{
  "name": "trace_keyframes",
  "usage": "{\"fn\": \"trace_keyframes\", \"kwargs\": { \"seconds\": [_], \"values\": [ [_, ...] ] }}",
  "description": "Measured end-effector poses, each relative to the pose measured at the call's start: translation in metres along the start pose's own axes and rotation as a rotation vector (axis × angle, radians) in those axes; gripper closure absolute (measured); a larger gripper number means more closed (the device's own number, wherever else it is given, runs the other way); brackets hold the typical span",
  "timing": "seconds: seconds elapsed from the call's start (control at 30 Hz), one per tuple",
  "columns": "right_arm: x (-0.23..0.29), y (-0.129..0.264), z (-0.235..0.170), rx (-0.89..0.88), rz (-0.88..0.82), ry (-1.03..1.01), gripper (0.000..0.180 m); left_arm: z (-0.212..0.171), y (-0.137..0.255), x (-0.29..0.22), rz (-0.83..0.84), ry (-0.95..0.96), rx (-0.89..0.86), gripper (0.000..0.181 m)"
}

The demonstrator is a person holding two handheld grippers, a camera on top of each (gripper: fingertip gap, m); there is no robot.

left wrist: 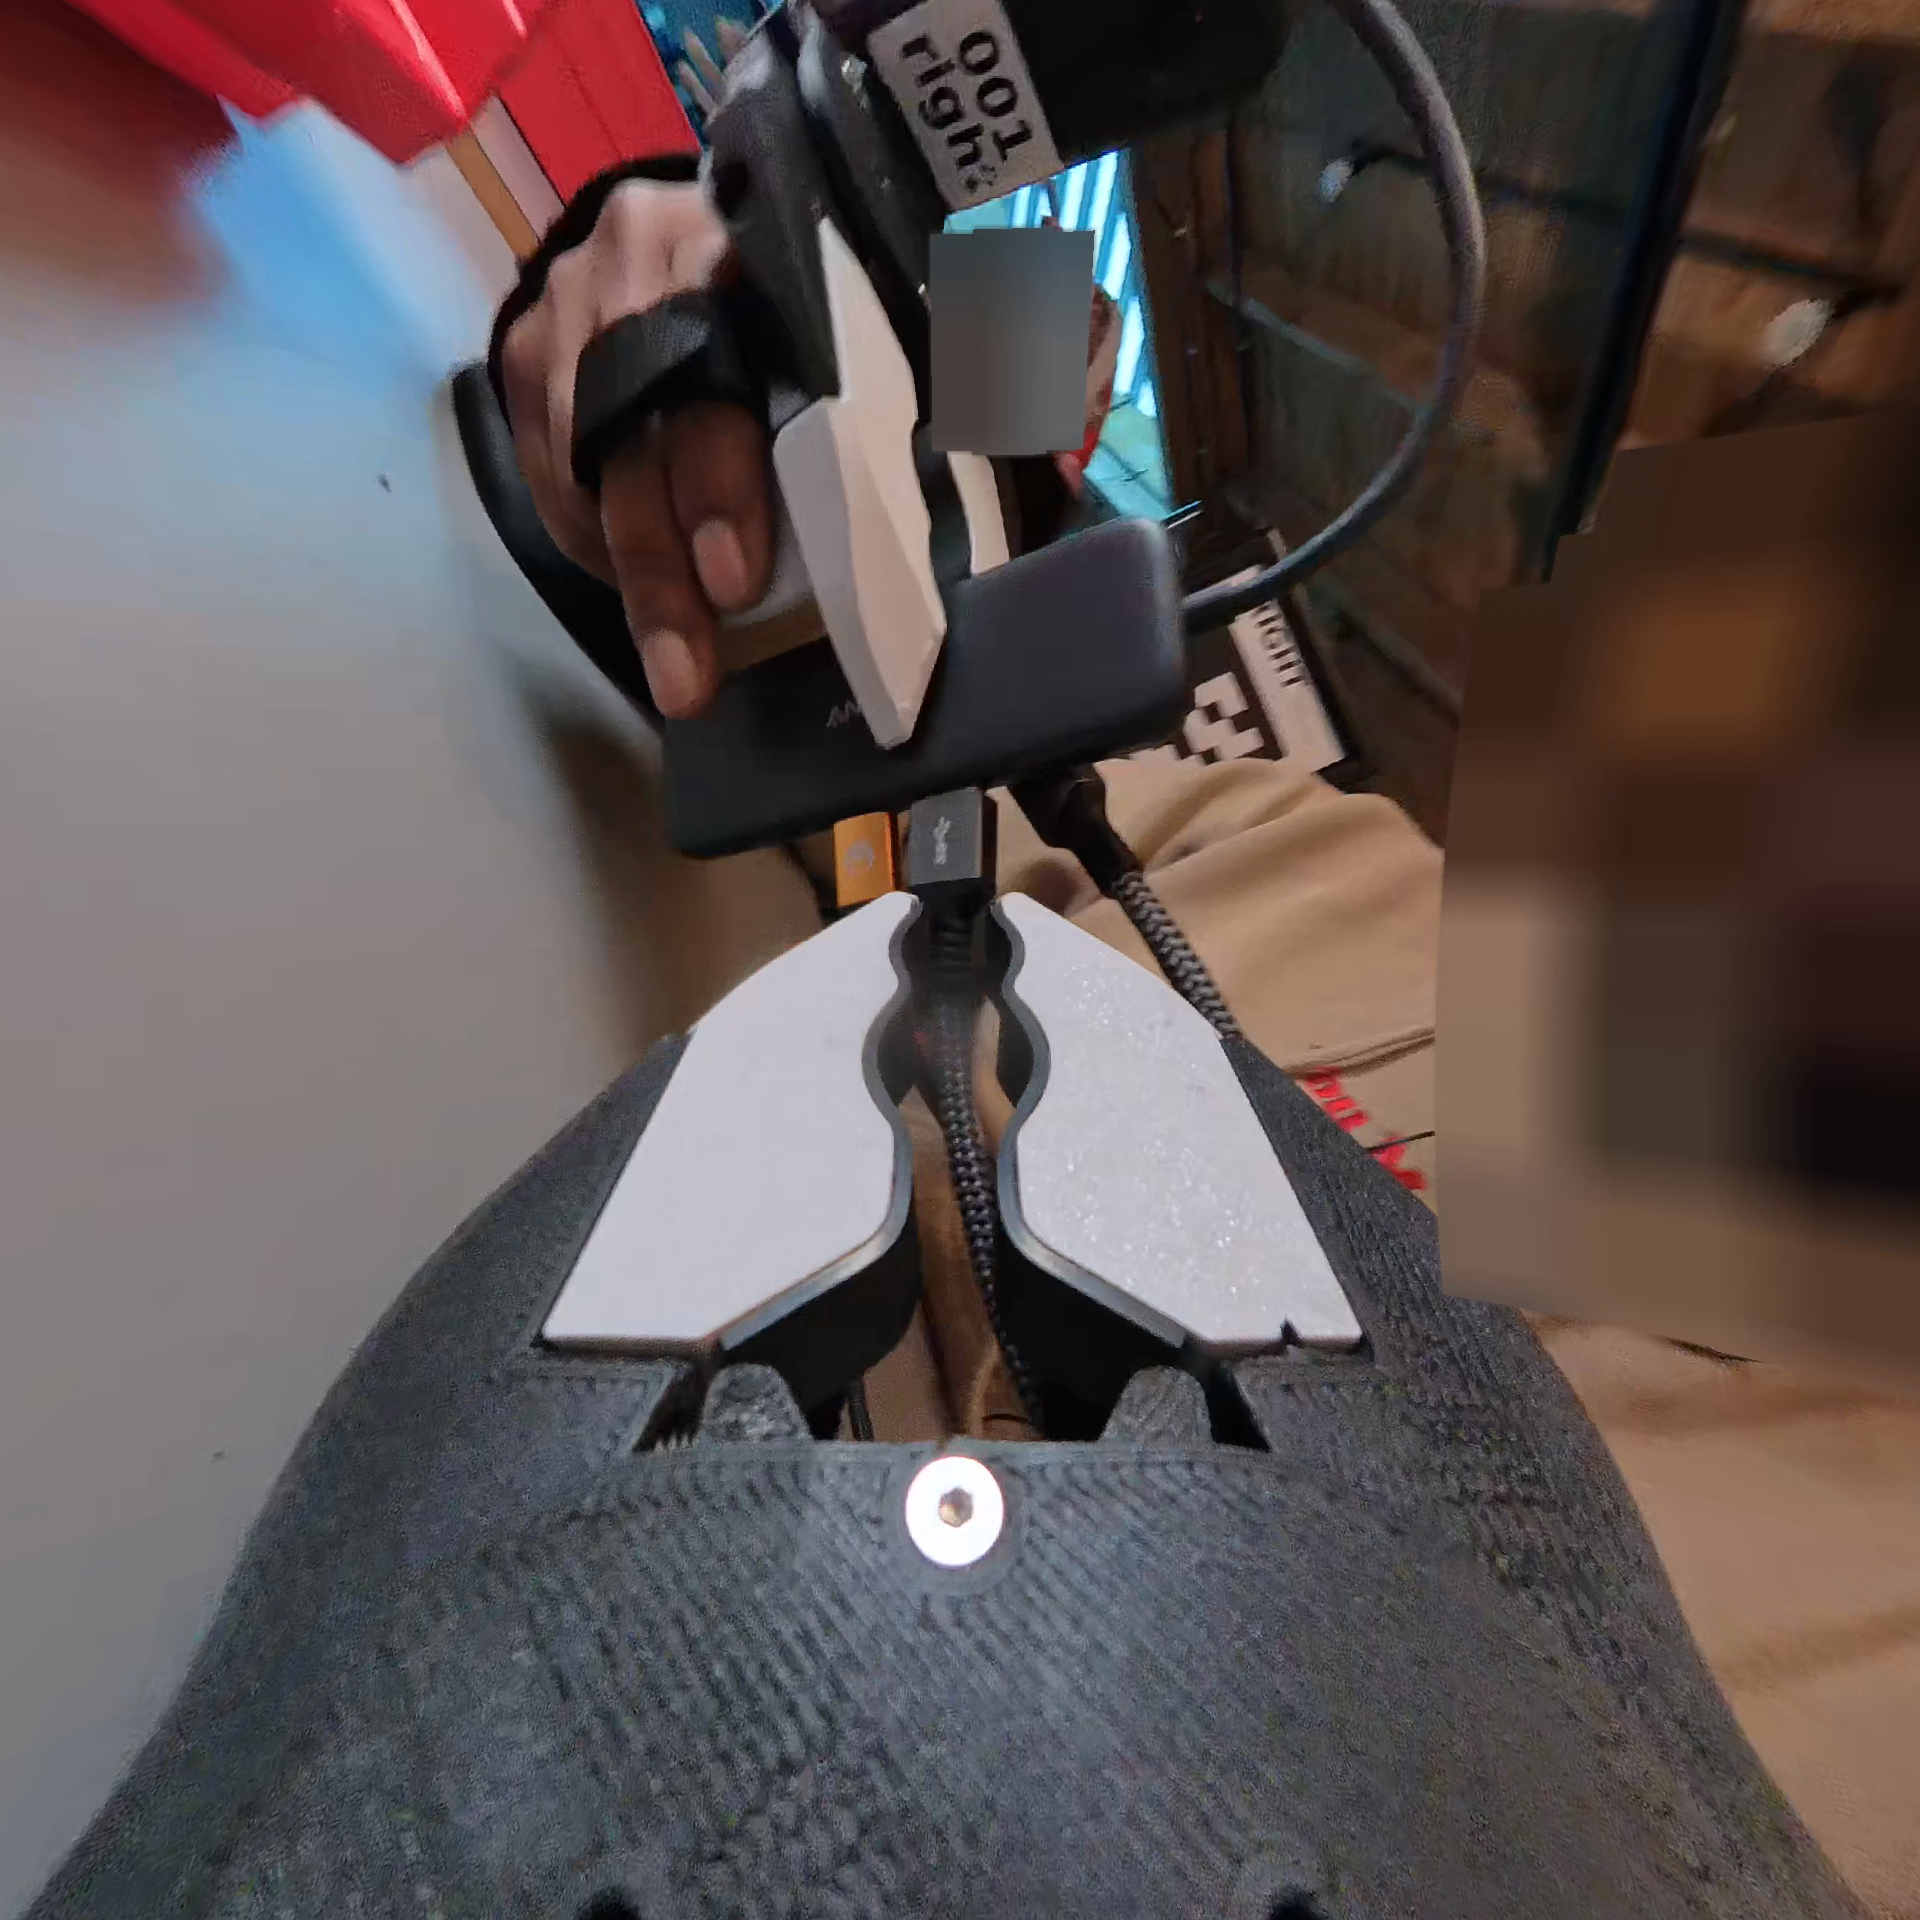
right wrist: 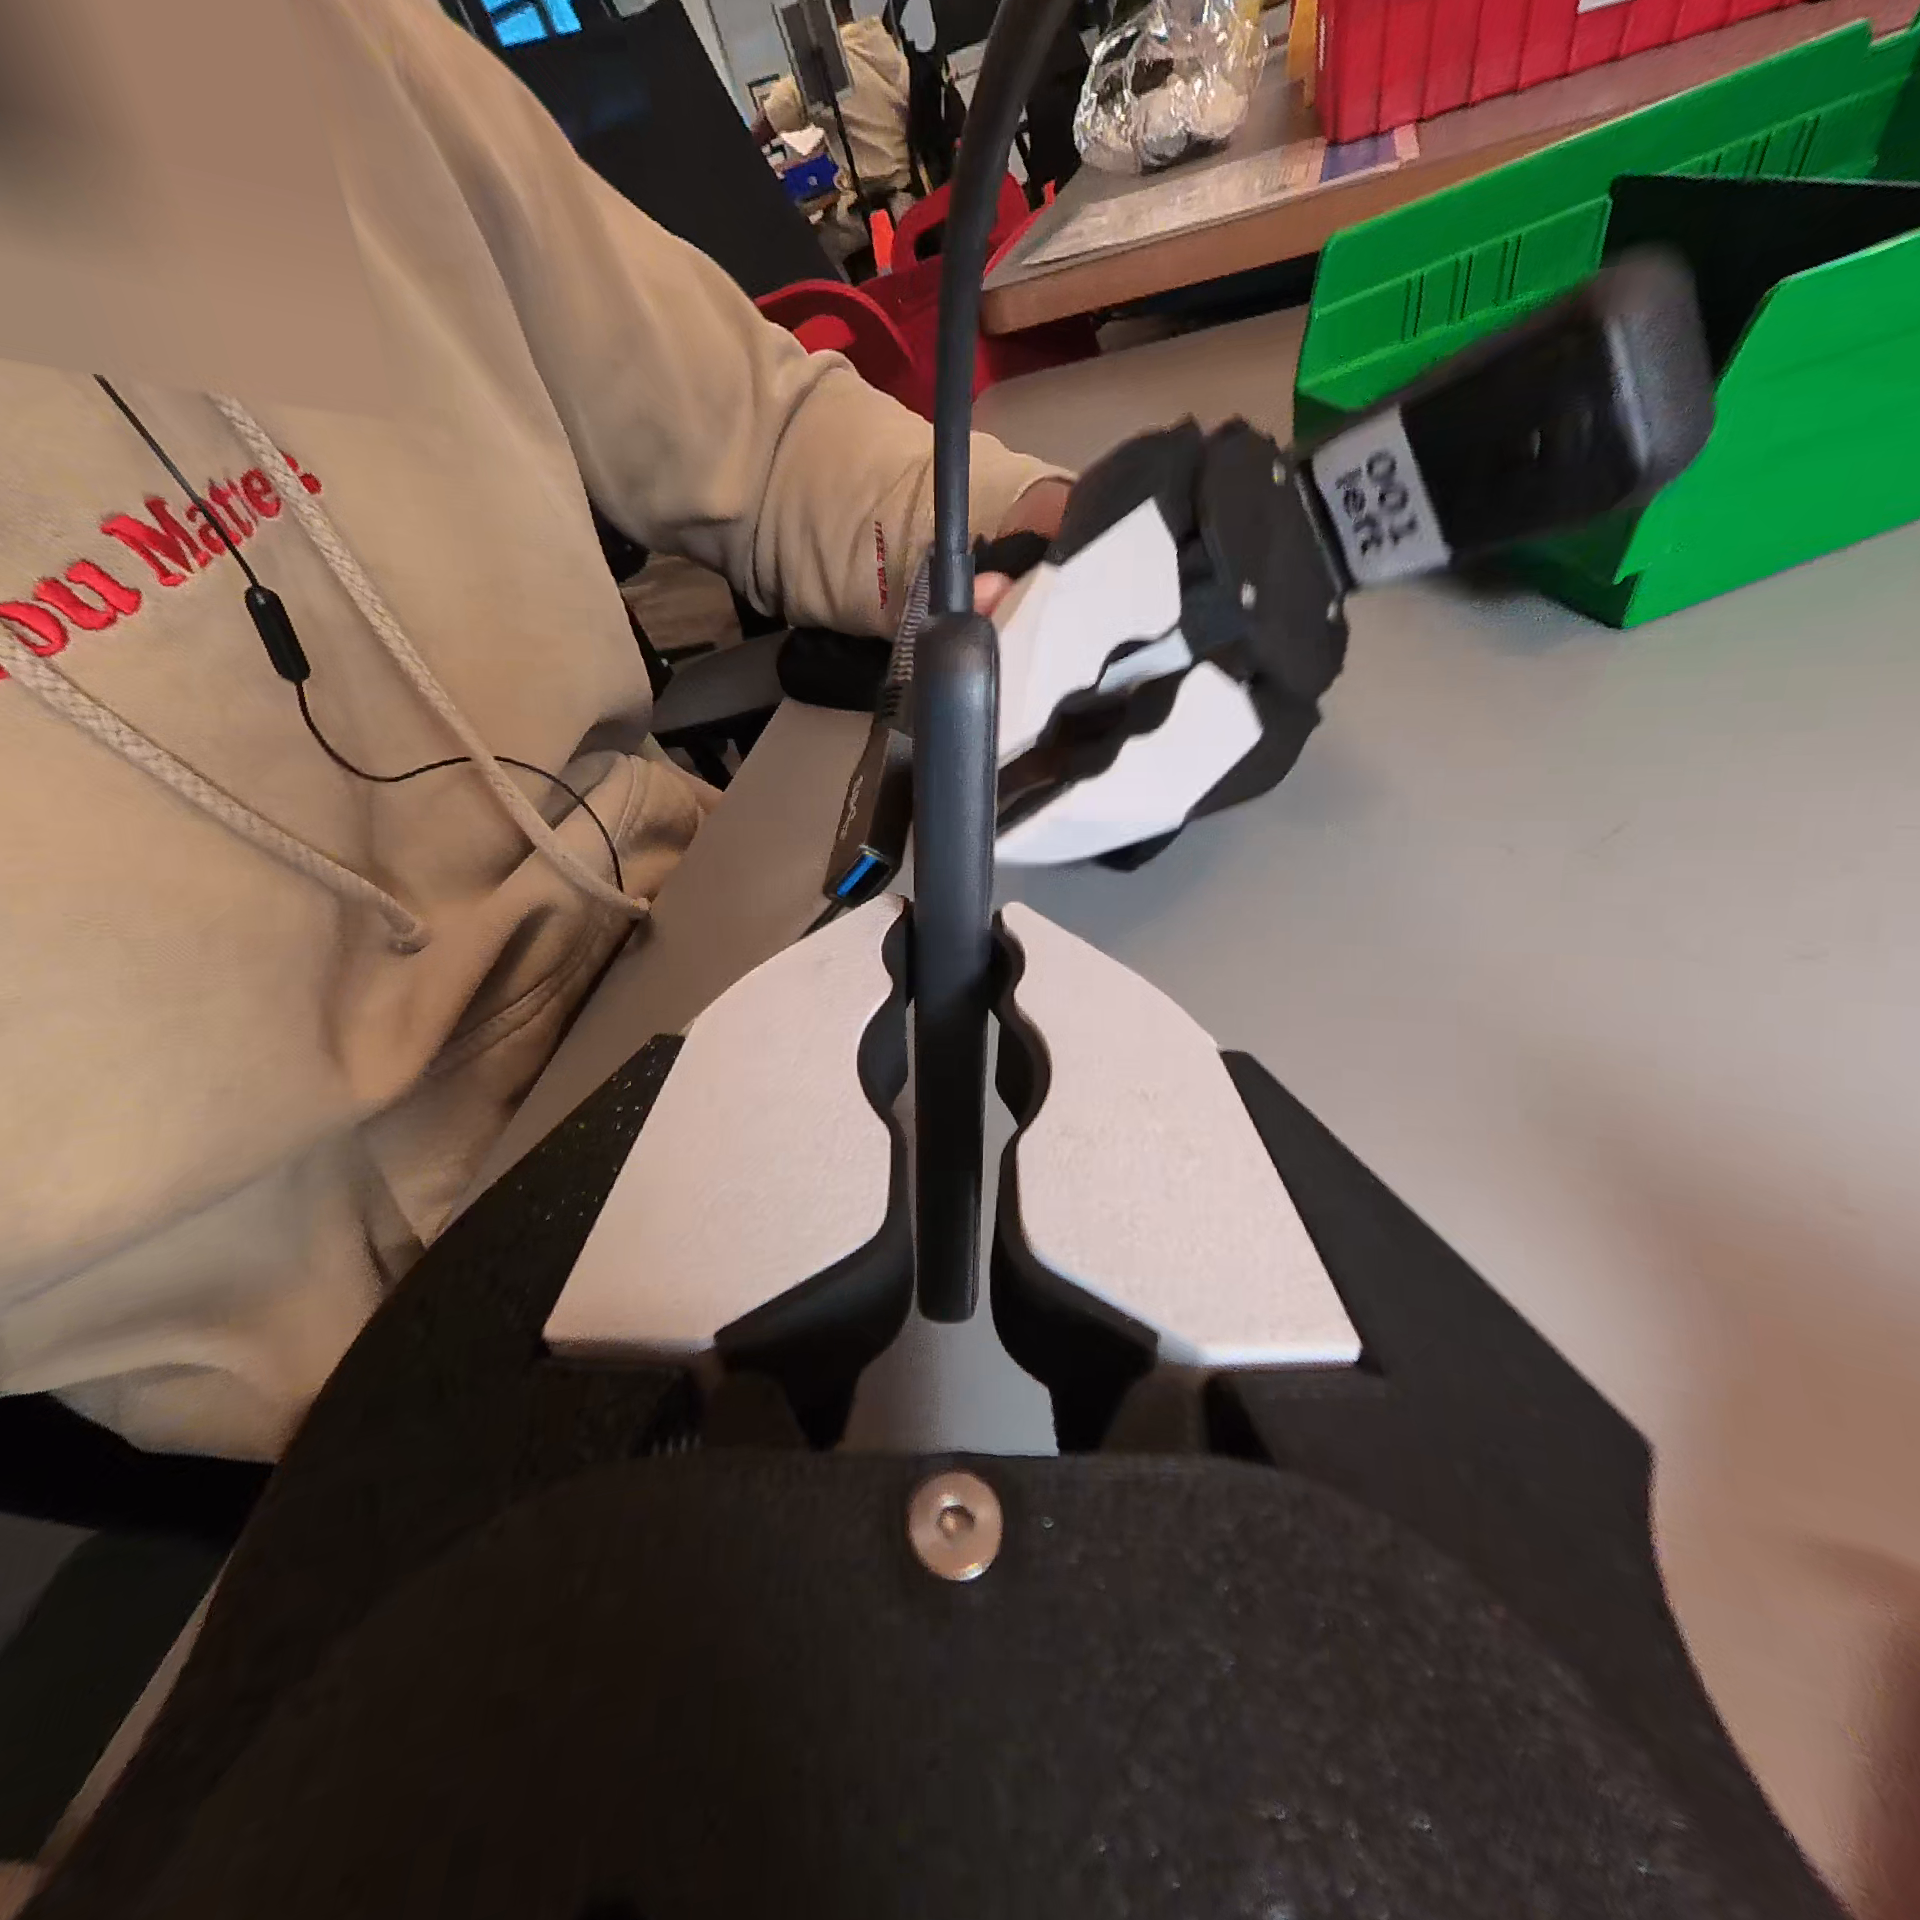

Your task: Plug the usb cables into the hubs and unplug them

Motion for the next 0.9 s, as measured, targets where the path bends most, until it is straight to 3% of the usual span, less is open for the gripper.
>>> {"fn": "trace_keyframes", "kwargs": {
  "seconds": [0.03,0.27,0.5,0.7,0.9],
  "values": [
    [0.000,0.000,-0.002,0.006,0.010,-0.014,0.168,0.003,0.002,-0.004,0.027,-0.061,-0.010,0.169],
    [-0.008,-0.013,-0.005,0.030,0.025,-0.143,0.168,0.008,0.002,-0.019,0.311,-0.398,0.008,0.156],
    [-0.013,-0.022,-0.003,0.044,-0.048,-0.172,0.168,0.010,0.003,-0.022,0.438,-0.502,0.002,0.164],
    [-0.026,-0.006,0.006,0.040,-0.415,0.011,0.149,0.023,0.027,-0.015,0.476,-0.355,-0.183,0.168],
    [-0.030,-0.011,0.004,0.234,-0.673,0.152,0.129,0.031,0.052,-0.009,0.581,-0.300,-0.329,0.168]
  ]
}}
Point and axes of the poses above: each gripper's, where its closed fingertips meet, y back along the fingers, z out of its top, x = y × z across the jaws, the point moved 7 cm from there along y, back along the fingers, and after that the axes turned 4 degrees about x, right-handed, at the moved point
